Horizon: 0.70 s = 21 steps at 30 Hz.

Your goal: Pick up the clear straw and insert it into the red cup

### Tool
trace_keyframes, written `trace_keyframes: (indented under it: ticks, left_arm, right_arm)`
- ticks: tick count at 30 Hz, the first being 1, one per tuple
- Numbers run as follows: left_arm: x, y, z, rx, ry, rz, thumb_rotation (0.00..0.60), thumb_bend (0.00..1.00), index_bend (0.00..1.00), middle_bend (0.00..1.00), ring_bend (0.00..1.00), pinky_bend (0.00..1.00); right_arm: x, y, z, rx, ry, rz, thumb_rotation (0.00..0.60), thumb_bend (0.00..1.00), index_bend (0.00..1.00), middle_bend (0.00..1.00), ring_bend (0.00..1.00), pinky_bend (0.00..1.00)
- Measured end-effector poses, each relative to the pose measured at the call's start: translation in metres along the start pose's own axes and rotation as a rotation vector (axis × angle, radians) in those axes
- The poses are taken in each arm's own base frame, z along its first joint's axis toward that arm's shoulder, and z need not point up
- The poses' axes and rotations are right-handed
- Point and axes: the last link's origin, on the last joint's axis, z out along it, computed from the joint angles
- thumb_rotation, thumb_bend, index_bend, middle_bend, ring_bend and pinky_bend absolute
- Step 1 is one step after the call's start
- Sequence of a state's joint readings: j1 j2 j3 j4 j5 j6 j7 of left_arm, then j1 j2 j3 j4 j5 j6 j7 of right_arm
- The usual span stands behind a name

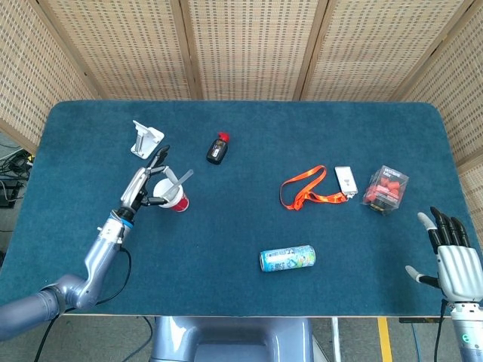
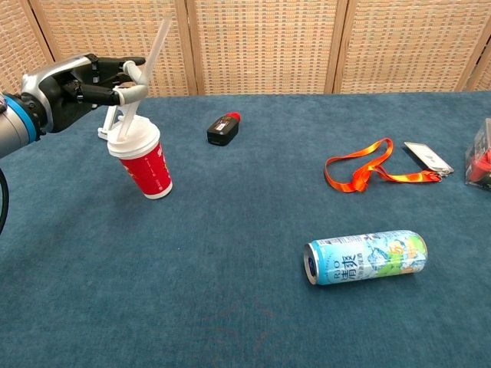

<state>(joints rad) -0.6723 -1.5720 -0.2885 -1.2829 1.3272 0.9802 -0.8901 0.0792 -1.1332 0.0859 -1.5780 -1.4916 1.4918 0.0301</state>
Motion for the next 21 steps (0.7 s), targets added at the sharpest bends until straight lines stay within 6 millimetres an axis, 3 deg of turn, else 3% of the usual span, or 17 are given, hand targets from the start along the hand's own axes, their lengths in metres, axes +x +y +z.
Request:
trace_keyframes:
  ticks: [21]
  left_arm:
    - [-0.0001, 0.0024, 0.0013, -0.014, 0.015, -0.037, 0.600, 0.37, 0.67, 0.00, 0.00, 0.00]
  right_arm:
    - [-0.0017, -0.0007, 0.0001, 0.003, -0.006, -0.005, 0.600, 0.07, 0.13, 0.00, 0.00, 0.00]
